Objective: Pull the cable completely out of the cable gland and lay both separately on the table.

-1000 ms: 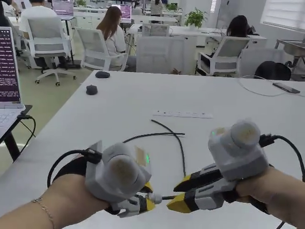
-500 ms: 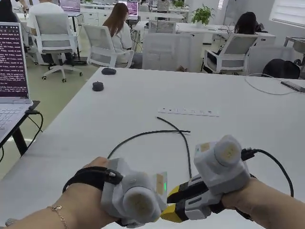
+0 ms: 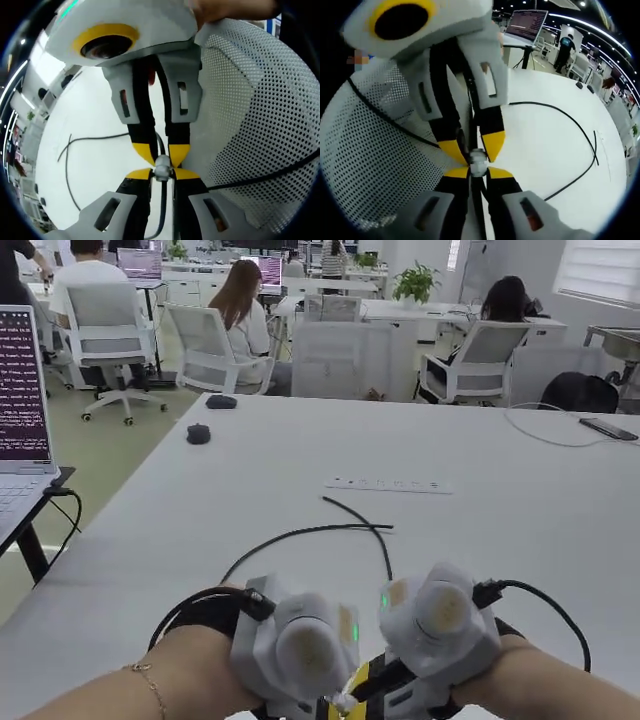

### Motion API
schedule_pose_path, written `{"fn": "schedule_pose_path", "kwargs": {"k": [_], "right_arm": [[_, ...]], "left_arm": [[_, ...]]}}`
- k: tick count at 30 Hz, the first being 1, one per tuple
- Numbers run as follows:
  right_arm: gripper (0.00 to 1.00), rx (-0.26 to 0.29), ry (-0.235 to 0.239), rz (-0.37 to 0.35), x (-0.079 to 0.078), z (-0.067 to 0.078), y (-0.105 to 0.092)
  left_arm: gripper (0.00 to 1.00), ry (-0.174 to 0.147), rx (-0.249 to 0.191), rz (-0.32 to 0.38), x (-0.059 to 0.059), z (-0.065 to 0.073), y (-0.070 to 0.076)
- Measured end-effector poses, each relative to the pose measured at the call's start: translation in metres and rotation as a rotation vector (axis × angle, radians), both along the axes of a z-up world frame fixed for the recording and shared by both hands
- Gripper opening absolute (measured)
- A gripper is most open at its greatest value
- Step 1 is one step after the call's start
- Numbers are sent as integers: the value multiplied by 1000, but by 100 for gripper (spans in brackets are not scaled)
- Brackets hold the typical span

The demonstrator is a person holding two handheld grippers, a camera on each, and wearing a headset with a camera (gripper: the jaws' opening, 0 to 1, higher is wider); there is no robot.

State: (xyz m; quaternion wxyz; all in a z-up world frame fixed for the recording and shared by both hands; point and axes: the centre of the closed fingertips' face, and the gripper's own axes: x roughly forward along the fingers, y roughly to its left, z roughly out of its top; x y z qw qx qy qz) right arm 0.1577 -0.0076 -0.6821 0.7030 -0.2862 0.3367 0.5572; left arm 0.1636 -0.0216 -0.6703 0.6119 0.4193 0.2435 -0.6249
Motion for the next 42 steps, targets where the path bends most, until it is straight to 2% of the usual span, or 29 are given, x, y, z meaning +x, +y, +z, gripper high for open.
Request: {"fn": "schedule_pose_path", "kwargs": {"k": [1,2,3,6,7,11,12,13,14,15,16,17,18,19,20,22,23,24,25,27,28,29,31,32,35,36,38,40,42], "right_arm": [[11,-11,-6,12,-1,-2,0],[11,-33,-31,29,0,-3,-1],[11,-43,-61,44,2,-2,0],[10,-43,-66,33,3,-2,-1],[10,-45,-79,41,4,-2,-1],[10,-65,-138,75,4,0,-1],[10,-85,-177,104,6,0,-1],[10,-129,-210,156,5,-3,-3],[10,-126,-235,163,5,-2,1],[10,-130,-232,158,4,-2,0],[10,-149,-271,186,7,-1,0],[10,-141,-258,184,5,-1,1],[9,-139,-264,193,4,-1,2],[9,-141,-275,196,4,-1,2],[9,-148,-286,195,6,0,1],[9,-147,-300,196,9,1,2],[10,-150,-305,142,17,2,-2],[10,-145,-296,112,20,3,-3],[10,-127,-272,100,20,3,-3],[10,-141,-275,76,24,2,-7],[10,-130,-260,75,22,2,-7],[11,-109,-222,62,18,0,-6],[11,-117,-221,70,18,-2,-7],[11,-116,-217,65,17,-2,-7],[11,-101,-200,41,20,0,-7],[11,-96,-188,35,20,-1,-8],[11,-94,-175,29,19,-2,-8],[11,-91,-166,23,18,-2,-9],[11,-85,-153,6,19,-2,-10]], "left_arm": [[16,68,1,14,-4,-3,0],[16,116,-8,37,-2,-4,0],[16,141,-24,47,0,-4,-1],[16,233,-63,99,4,-3,-2],[15,274,-85,123,4,-3,-2],[15,383,-155,204,5,-1,-1],[15,423,-160,218,2,-1,1],[15,464,-185,262,3,2,-1],[15,476,-177,274,4,-1,2],[15,472,-183,267,5,-1,2],[15,497,-207,296,6,-1,2],[15,517,-207,300,5,-2,3],[14,551,-220,320,4,0,3],[14,567,-228,338,5,1,4],[14,570,-243,344,7,2,4],[15,552,-248,332,9,4,6],[15,442,-284,273,17,7,1],[16,392,-295,260,19,8,0],[16,378,-274,255,18,7,1],[18,341,-247,267,22,4,1],[20,315,-248,259,24,3,1],[24,294,-239,226,22,3,1],[27,275,-237,223,22,2,0],[29,242,-231,203,23,2,-1],[26,202,-190,152,19,-2,1],[25,175,-165,128,18,-5,3],[26,141,-169,111,19,-3,0],[24,131,-154,85,15,-4,-1],[18,136,-149,60,10,-5,-2]]}}
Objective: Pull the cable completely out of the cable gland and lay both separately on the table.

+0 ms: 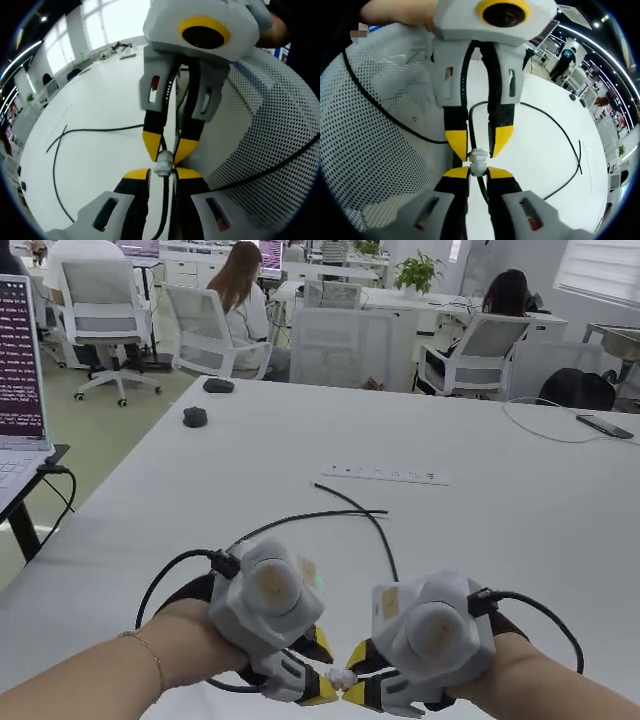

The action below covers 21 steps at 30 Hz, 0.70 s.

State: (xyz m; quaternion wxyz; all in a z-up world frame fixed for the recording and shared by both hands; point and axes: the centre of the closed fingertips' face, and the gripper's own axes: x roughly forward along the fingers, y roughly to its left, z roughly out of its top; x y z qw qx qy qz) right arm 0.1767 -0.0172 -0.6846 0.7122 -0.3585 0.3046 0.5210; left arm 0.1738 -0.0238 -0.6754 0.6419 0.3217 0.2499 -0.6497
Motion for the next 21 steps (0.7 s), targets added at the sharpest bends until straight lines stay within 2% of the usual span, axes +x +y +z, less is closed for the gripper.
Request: {"fn": "schedule_pose_path", "kwargs": {"k": [2,5,7,9,10,11,12,13,14,15,17,18,20,21], "right_arm": [[11,6,14,-4,-2,0,1],[11,-2,24,-6,-4,-2,1],[11,-9,26,-7,-5,-3,1],[10,-51,-58,16,1,2,0],[10,-54,-77,17,2,4,1],[10,-62,-104,21,5,6,1],[10,-58,-99,24,4,6,2],[9,-71,-138,43,7,8,3],[9,-102,-162,80,6,8,3],[9,-117,-188,99,6,8,5],[9,-162,-238,138,5,10,6],[9,-194,-270,169,5,10,8],[9,-258,-349,239,7,12,9],[9,-277,-374,259,8,12,9]], "left_arm": [[17,-41,24,-31,1,-2,1],[17,-38,34,-28,-1,-3,-1],[16,-24,43,-17,-1,-4,-1],[16,27,23,56,4,-1,-1],[15,50,19,82,7,1,0],[15,44,4,88,11,3,1],[15,58,-1,94,11,4,1],[15,114,-9,125,9,3,3],[15,170,-36,160,8,5,2],[15,224,-43,189,8,5,4],[14,255,-52,209,9,5,6],[14,257,-49,210,10,5,7],[14,288,-55,235,10,5,9],[14,326,-69,261,10,6,8]]}}
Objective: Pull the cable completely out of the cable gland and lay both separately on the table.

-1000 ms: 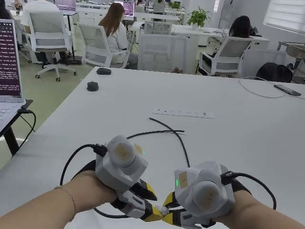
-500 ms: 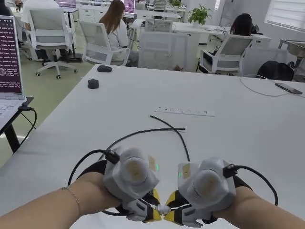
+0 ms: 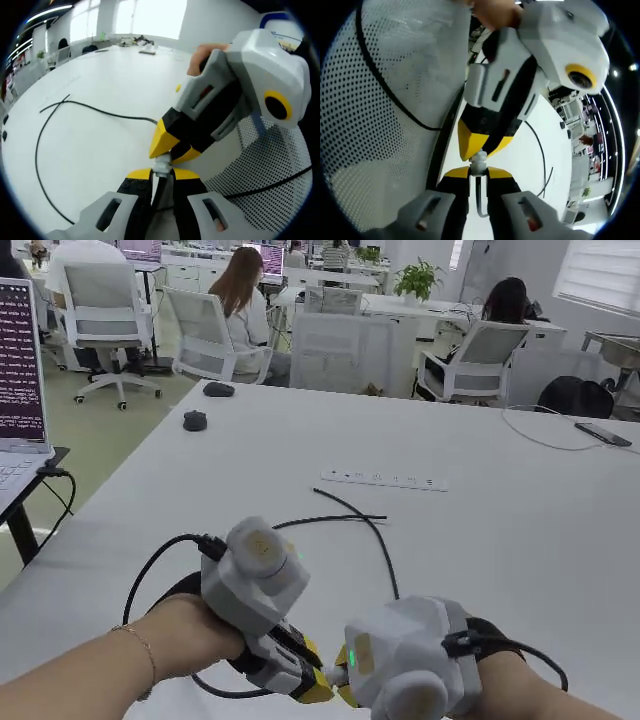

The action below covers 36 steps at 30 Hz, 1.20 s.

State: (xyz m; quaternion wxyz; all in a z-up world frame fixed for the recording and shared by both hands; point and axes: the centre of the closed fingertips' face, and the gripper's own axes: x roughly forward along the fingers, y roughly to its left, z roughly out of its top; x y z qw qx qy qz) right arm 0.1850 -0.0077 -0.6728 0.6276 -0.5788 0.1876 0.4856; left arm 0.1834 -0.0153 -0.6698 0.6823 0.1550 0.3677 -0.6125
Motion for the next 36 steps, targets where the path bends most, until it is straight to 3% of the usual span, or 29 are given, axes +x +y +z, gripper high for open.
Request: {"fn": "schedule_pose_path", "kwargs": {"k": [1,2,3,4,5,6,7,9,12,14,18,21,24,25,27,28,31,35,36], "right_arm": [[10,-9,-24,15,2,0,0],[10,-9,-27,12,2,0,0],[11,19,7,-30,3,-3,0],[12,78,76,-111,2,-5,-1],[13,182,179,-215,1,-7,1],[18,234,248,-248,-2,-8,3],[25,271,278,-264,-1,-7,2],[27,235,252,-267,4,-9,-9],[23,267,322,-324,-1,-14,-14],[24,271,319,-329,2,-12,-16],[25,296,366,-353,-2,-14,-13],[13,297,388,-359,-5,-15,-16],[13,316,398,-383,-4,-14,-15],[13,318,391,-387,-3,-13,-15],[13,304,365,-377,-3,-12,-16],[13,287,312,-359,2,-9,-18],[12,241,209,-294,5,-3,-16],[12,186,108,-228,8,2,-13],[12,156,65,-199,9,4,-13]], "left_arm": [[15,-2,-1,4,2,0,1],[15,-27,-1,-2,3,1,1],[15,-63,4,-17,5,0,1],[15,-105,17,-40,5,0,1],[16,-169,44,-75,5,-2,0],[16,-234,61,-104,7,-3,-1],[16,-298,77,-149,7,-4,-4],[16,-322,103,-174,3,-7,-7],[16,-421,146,-234,5,-9,-8],[16,-437,131,-255,0,-8,-11],[16,-469,109,-289,-5,-4,-16],[16,-470,102,-287,-4,-3,-16],[16,-481,101,-284,-3,-2,-17],[16,-487,102,-275,-1,-2,-17],[16,-466,97,-248,0,-1,-18],[16,-458,92,-229,2,1,-18],[16,-358,33,-137,5,6,-18],[16,-234,-28,-50,8,10,-14],[16,-176,-53,-7,7,13,-14]]}}
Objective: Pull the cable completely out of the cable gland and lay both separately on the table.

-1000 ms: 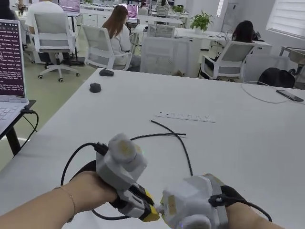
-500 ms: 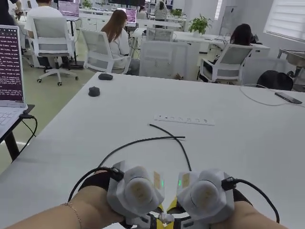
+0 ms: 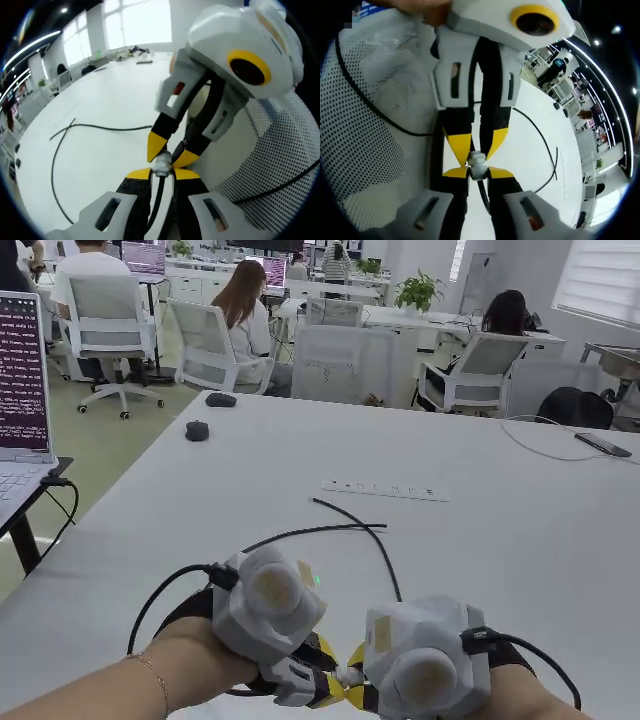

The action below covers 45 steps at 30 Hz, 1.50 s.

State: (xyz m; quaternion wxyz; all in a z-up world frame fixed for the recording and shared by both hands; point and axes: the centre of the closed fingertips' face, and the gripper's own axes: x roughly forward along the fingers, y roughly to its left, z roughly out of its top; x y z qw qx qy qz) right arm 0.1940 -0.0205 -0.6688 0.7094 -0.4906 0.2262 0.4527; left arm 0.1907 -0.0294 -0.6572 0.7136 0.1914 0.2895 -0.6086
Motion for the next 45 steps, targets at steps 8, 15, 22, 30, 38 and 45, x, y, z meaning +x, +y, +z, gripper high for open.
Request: {"fn": "schedule_pose_path", "kwargs": {"k": [8,15,22,30,38,45], "right_arm": [[12,-82,-144,85,2,11,2],[22,72,-28,-39,-1,10,7],[24,114,1,-141,7,13,-15],[6,105,32,-177,5,9,-22],[5,51,40,-292,14,1,-50],[6,-51,83,-466,16,-13,-93]], "left_arm": [[16,174,-107,102,1,10,2],[16,87,-95,96,4,12,7],[16,-221,37,-8,3,14,3],[16,-335,116,-65,0,10,1],[16,-323,187,-8,12,1,16],[16,-321,211,16,15,-2,22]]}}
